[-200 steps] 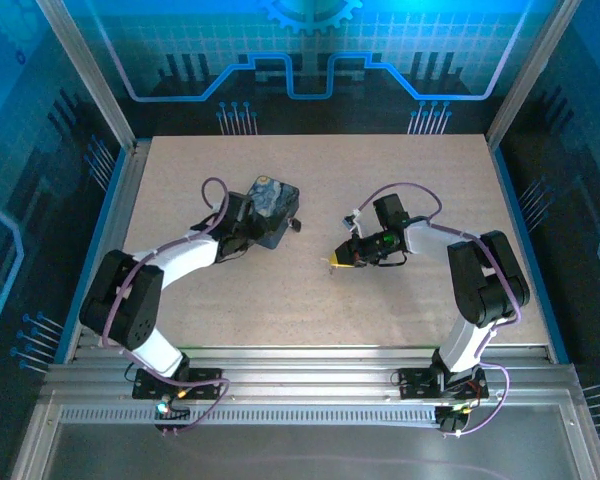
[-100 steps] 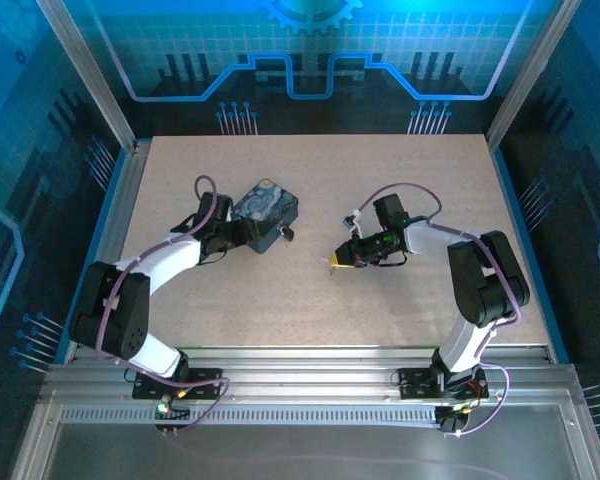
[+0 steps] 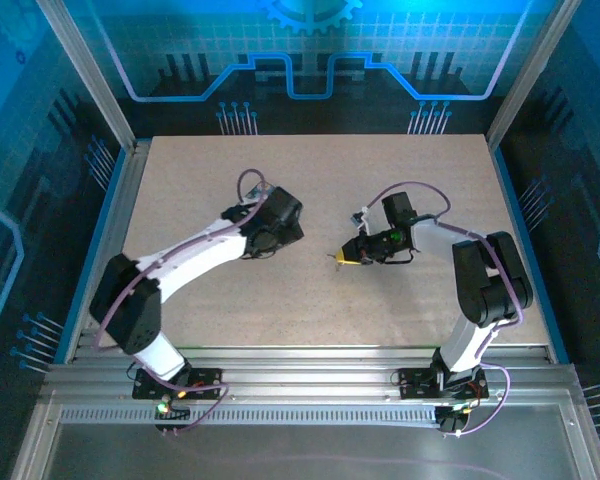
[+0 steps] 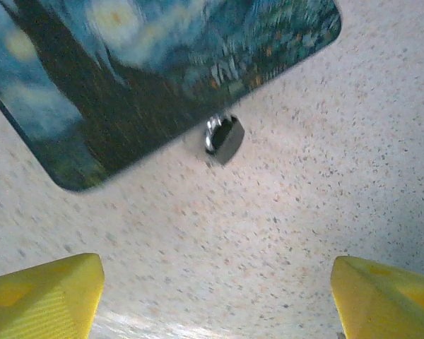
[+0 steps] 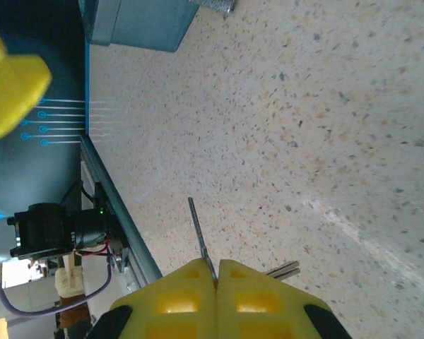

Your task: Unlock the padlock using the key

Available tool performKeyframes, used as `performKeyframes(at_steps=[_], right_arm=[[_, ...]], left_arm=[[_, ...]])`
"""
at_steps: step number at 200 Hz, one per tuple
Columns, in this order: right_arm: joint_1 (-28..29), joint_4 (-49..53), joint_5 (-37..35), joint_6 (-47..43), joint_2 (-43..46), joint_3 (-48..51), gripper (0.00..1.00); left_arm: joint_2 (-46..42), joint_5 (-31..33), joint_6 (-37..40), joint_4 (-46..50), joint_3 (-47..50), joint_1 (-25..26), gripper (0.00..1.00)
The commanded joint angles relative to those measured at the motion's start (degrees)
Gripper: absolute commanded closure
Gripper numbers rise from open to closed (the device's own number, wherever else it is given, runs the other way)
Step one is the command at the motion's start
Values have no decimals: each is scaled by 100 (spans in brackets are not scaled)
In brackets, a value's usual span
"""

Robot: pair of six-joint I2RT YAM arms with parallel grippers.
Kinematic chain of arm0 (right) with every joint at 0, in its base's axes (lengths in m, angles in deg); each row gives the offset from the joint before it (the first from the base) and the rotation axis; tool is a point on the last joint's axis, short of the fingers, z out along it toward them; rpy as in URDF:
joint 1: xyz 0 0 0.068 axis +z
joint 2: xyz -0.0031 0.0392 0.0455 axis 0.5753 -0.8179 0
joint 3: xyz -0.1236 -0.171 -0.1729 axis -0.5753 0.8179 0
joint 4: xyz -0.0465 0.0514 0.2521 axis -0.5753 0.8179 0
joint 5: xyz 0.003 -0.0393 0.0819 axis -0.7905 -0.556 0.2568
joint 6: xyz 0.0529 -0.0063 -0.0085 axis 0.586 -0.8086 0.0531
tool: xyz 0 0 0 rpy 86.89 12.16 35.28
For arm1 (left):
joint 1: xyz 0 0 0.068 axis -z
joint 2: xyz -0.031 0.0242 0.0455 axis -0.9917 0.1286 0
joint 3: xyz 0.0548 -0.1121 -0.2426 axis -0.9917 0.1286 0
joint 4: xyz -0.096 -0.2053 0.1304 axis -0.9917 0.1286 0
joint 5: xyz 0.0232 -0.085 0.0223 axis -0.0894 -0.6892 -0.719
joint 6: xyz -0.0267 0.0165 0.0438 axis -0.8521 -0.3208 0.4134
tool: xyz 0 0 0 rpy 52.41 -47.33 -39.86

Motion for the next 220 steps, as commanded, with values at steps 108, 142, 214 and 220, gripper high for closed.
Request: performKeyframes(at_steps=[108,142,214,220], right_arm=[[-510,89,-26,31,326,70,100],[-515,-33,25,70,202,99,100],[-505,-173,85,91,-61,82,100],[-503,-173,81,96,-79,78,100]], left_arm=[[2921,1095,-2688,1046,-2132,207,20],[2806,1543,-2079,839,-2054,25,20],[1981,1548,-810,-181,-915,-775,18],[1940,1500,-748,-265,-852,-833,18]])
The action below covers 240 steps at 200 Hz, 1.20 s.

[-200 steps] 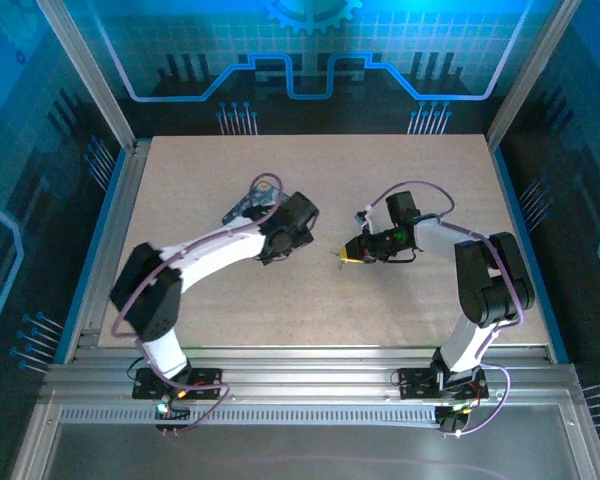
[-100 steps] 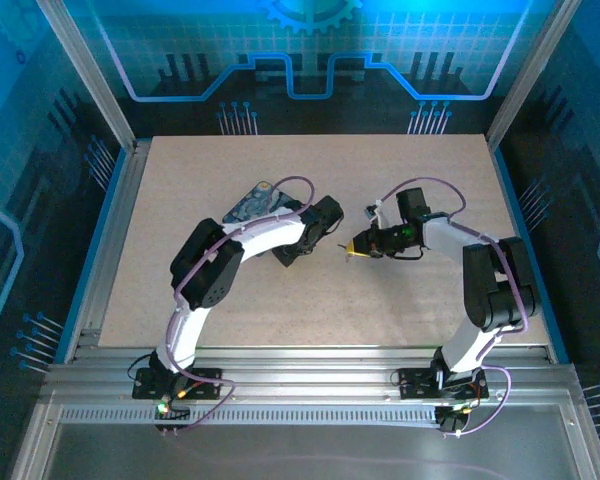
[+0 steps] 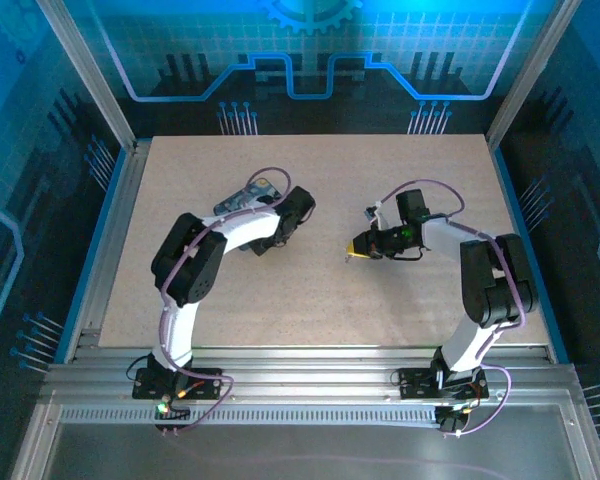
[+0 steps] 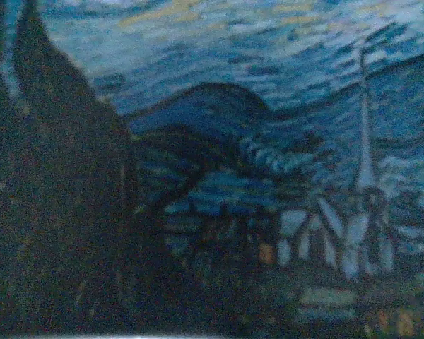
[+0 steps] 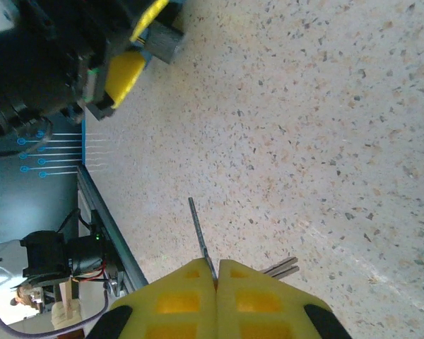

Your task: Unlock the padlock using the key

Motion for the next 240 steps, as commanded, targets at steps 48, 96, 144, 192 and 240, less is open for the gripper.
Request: performKeyframes(at_steps=[48,96,144,192,240], right_arm=[[-42,-129,164,101,-255,-12,100],[-32,-114,160,96,-269,-30,100],[-30,-49,149,79,-212,-42,100],[-28,-32,134,95,-172,-48,100],[55,-14,103,130,-159,-87,100]], left_arm=[[-344,-300,895,-679,320,-277,20],[26,-378,909,-454,-6,-278,26],[303,-392,852,-325,-191,-312,33],[331,-442,896,-459,23,-335,48],[164,-443,1131,-649,253,-359,61]])
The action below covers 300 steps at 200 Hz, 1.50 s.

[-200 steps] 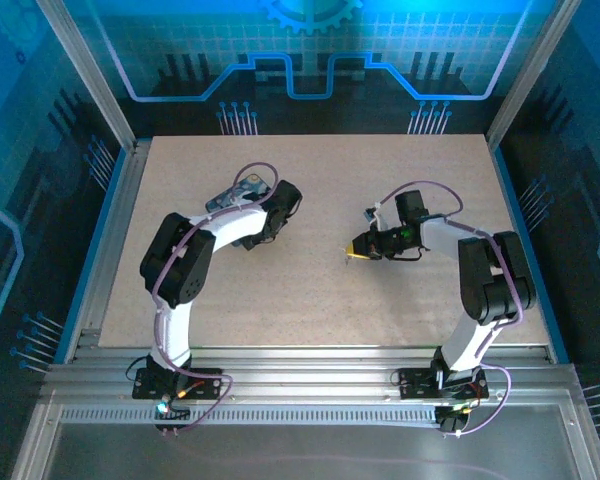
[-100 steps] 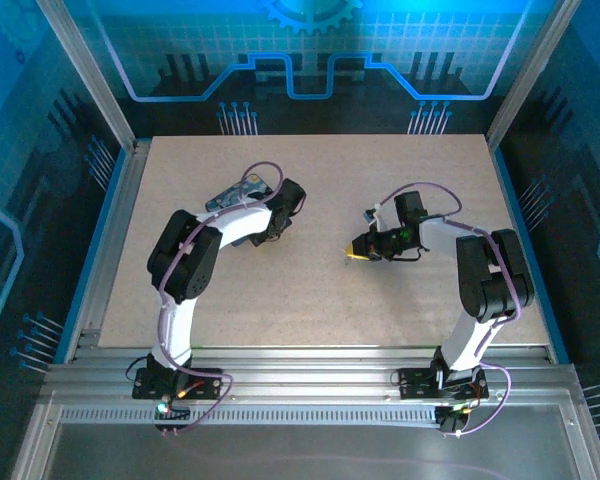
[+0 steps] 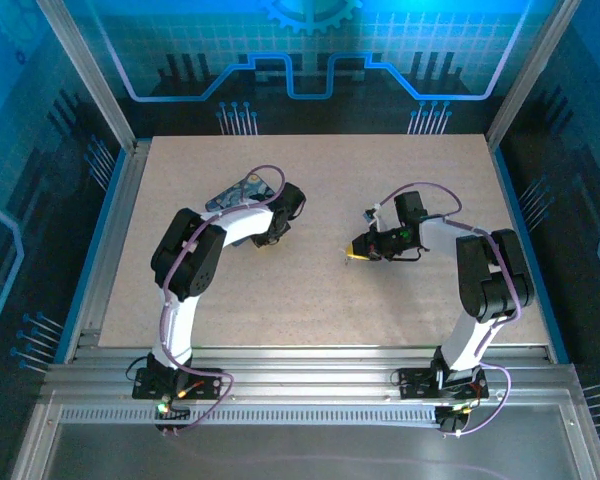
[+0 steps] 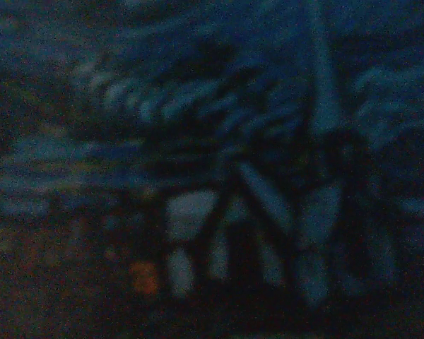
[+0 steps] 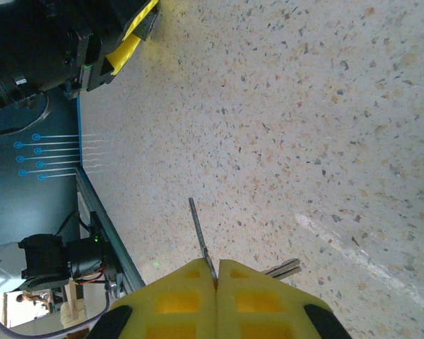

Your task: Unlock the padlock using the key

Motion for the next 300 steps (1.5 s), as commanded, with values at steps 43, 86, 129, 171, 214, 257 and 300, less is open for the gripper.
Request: performKeyframes(at_steps=[43,86,129,171,214,257,300], right_arm=[[144,107,5,88,89,-144,100],[233,41,-48,195,202,-206,100],[287,142,-99,241,442,-269,100],[602,97,-225,393,753,-499,100],[1315,-287,-798,425,952,-707,100],[1352,-215,-1101,59,1031,-717,100],[1371,-629,-1208,-2,1058,-673,100]], left_arm=[[-446,-748,472,-379,276,-61,67],[-959,-1621,728,-355,353,-97,71],[-1520,-2788,659,-572,673,-290,74],[-1886,-4176,232,-1010,983,-497,75],[-2114,-5252,-423,-1613,1269,-659,76],[-2390,-5969,-780,-1955,1488,-766,76],[-2531,-6456,-927,-2172,1592,-789,77]])
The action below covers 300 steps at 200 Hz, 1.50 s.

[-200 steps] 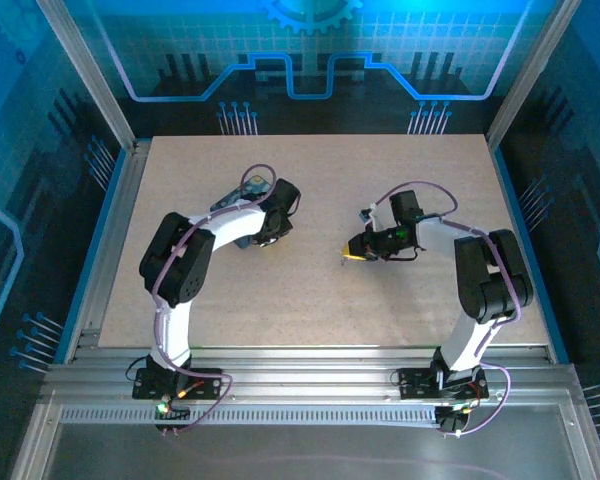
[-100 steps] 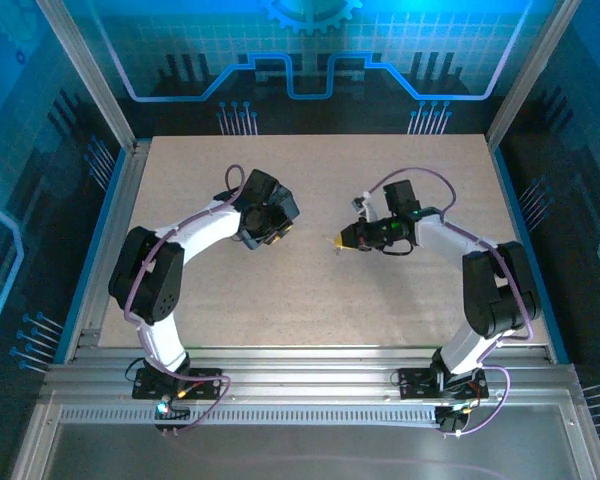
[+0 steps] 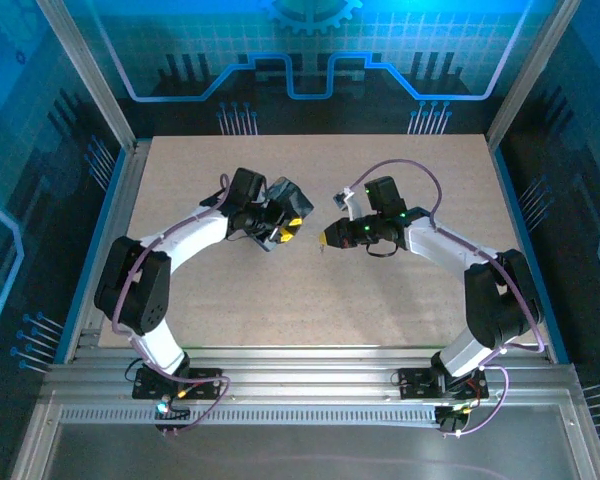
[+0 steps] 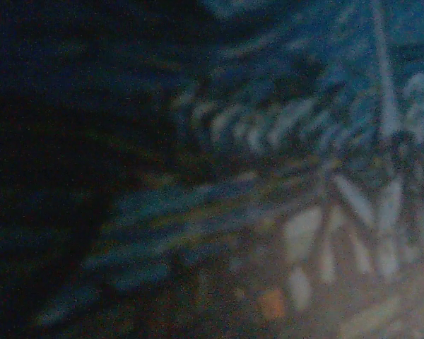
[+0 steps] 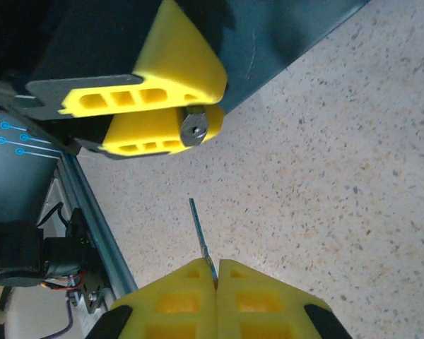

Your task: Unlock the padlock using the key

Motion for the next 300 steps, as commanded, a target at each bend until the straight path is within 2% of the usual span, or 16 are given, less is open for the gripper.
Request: performKeyframes(at_steps=[1,43,102,165,300], right_arm=[[18,-276,-151,-142,140,-91,100],[68,-481,-4,143,-4,-221,100],[319,-290,-159,32,-88,-326,100],[331,-366,-305,263,-295,-377,100],[211,-657,-239,537,-120,137,100]], left_arm=[[-297,-653,-198,-377,98,-43,77],[-473,-772,-546,-916,452,-68,78],[-593,-864,-875,-1394,824,-74,78],[-611,-847,-903,-1425,875,-82,78],[-742,-540,-1131,-1359,985,-124,78]])
